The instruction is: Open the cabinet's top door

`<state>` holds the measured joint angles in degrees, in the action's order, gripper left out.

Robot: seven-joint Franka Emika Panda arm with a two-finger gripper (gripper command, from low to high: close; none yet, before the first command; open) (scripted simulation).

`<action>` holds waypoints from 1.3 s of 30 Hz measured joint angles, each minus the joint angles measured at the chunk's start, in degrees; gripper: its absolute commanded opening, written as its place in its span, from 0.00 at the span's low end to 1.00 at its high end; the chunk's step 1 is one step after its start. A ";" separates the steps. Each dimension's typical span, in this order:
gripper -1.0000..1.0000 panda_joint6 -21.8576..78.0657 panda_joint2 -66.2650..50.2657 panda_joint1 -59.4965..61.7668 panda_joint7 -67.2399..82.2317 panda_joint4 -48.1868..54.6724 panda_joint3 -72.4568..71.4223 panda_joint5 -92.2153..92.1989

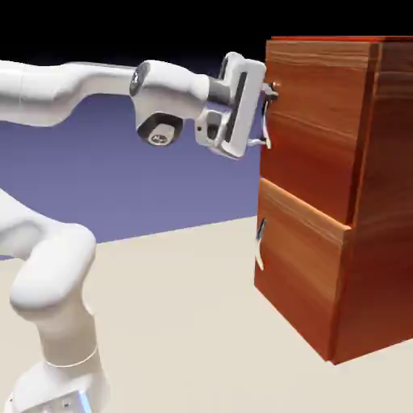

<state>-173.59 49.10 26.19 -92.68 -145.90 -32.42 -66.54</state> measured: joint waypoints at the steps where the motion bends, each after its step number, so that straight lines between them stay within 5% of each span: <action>1: 0.50 0.02 0.62 1.01 -1.88 0.57 -1.21 -2.49; 28: 0.50 0.44 17.25 28.19 -52.68 15.84 -34.01 -69.80; 34: 0.50 2.70 16.79 36.56 -53.09 21.46 -37.28 -71.73; 35: 0.00 3.21 16.67 38.42 -53.12 22.71 -37.98 -72.08; 39: 0.00 7.21 17.63 34.91 -51.50 18.56 -35.26 -72.80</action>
<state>-166.38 66.73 61.10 -144.18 -127.34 -67.68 -139.33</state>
